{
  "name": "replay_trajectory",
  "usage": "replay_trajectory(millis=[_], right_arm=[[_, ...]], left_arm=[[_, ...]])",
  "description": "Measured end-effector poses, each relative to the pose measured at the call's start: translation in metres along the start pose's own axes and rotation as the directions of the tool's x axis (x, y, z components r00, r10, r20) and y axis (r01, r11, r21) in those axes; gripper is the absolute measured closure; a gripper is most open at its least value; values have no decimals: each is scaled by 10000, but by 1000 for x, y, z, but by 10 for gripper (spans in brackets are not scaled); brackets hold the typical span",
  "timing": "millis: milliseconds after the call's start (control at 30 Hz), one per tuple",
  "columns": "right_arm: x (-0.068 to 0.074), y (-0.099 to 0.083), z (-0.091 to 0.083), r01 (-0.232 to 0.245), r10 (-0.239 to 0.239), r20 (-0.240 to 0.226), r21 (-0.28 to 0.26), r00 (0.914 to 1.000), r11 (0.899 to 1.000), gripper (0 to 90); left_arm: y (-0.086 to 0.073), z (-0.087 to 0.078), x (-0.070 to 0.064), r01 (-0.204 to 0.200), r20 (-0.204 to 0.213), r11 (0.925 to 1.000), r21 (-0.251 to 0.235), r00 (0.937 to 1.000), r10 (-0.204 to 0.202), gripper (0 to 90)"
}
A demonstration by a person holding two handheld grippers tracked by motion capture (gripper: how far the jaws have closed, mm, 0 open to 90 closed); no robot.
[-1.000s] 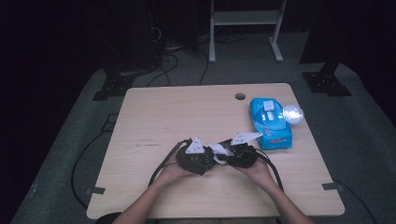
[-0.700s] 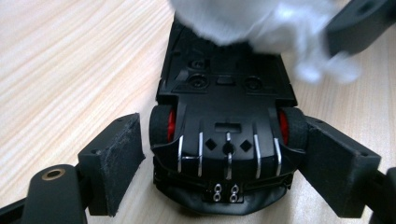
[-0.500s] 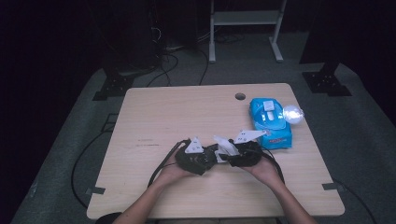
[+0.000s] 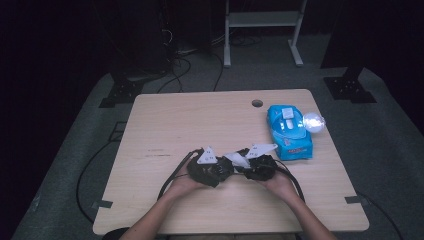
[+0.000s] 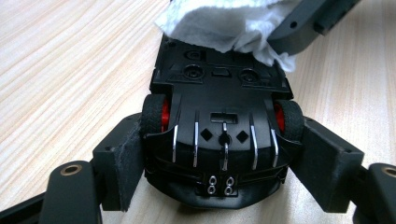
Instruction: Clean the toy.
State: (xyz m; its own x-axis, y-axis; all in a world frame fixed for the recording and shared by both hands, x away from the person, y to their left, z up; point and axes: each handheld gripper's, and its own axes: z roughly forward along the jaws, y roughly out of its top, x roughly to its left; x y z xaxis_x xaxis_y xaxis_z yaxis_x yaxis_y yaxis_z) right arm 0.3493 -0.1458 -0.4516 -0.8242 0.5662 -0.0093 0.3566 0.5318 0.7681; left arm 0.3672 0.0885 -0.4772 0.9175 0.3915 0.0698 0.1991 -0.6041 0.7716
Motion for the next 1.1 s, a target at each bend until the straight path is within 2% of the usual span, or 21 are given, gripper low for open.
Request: replay_trajectory(millis=[100, 133, 167, 233, 333, 367, 533, 600, 633, 667, 733, 767, 800, 867, 900, 933, 967, 1033, 1100], right_arm=[[-5, -2, -2, -396, 395, -118, -74, 9991, 9992, 773], [-5, -2, -2, -396, 395, -118, -74, 9991, 9992, 773], [-7, -2, -2, -671, 669, -177, -116, 9976, 9977, 781], [-7, -2, -2, -814, 812, -207, -122, 9965, 9966, 788], [-3, 0, 2, -1225, 1195, -792, -333, 9897, 9919, 797], [6, 5, 8, -1134, 1081, -1036, -459, 9887, 9925, 796], [18, 14, 17, -817, 733, -1277, -615, 9891, 9948, 795], [15, 13, 16, -837, 755, -1279, -602, 9889, 9947, 800], [9, 10, 12, -1009, 936, -1061, -658, 9899, 9927, 800], [9, 10, 12, -1009, 936, -1061, -658, 9899, 9927, 800], [3, 7, 9, -1077, 1036, -695, -574, 9922, 9925, 800], [0, 4, 7, -1271, 1229, -694, -597, 9900, 9901, 800], [0, 4, 7, -1271, 1229, -694, -597, 9900, 9901, 800], [4, 4, 7, -1266, 1219, -756, -608, 9896, 9901, 799], [7, 5, 8, -1255, 1188, -910, -725, 9887, 9894, 800], [12, 8, 9, -1240, 1133, -1253, -808, 9856, 9890, 800], [15, 9, 10, -1189, 1073, -1362, -798, 9849, 9897, 800], [21, 13, 13, -888, 778, -1367, -760, 9875, 9931, 799], [19, 12, 13, -869, 764, -1298, -767, 9886, 9933, 799]], left_arm=[[0, 0, 0, 5, 31, 10000, 27, 10000, -5, 241], [0, 0, 0, 1, 46, 10000, 33, 10000, -1, 241], [0, 0, 0, 85, 85, 9999, -62, 9999, -84, 243], [0, 0, 1, 48, 96, 10000, -54, 9999, -48, 243], [2, 0, 0, -77, 157, 9999, -106, 9998, 78, 243], [2, 1, -1, -104, 123, 9998, -146, 9999, 106, 243], [1, 0, -2, -167, 178, 9998, -80, 9997, 169, 244], [1, -1, -1, -216, 179, 9996, -152, 9996, 219, 244], [2, -2, -1, -191, 209, 9995, -232, 9996, 196, 244], [2, -2, -1, -191, 209, 9995, -232, 9996, 196, 244], [2, -2, -1, -189, 228, 9995, -250, 9996, 195, 244], [2, -2, -1, -161, 255, 9995, -270, 9995, 168, 244], [2, -2, -1, -140, 304, 9995, -289, 9994, 149, 244], [2, -2, -2, -169, 335, 9994, -298, 9993, 179, 244], [2, -2, -2, -138, 415, 9994, -315, 9990, 151, 244], [2, -2, -2, -107, 452, 9994, -337, 9989, 122, 244], [2, -2, -2, -187, 424, 9994, -307, 9989, 200, 244], [1, -2, -3, -285, 389, 9992, -267, 9988, 295, 244], [1, -3, -3, -249, 417, 9992, -303, 9988, 261, 244]])
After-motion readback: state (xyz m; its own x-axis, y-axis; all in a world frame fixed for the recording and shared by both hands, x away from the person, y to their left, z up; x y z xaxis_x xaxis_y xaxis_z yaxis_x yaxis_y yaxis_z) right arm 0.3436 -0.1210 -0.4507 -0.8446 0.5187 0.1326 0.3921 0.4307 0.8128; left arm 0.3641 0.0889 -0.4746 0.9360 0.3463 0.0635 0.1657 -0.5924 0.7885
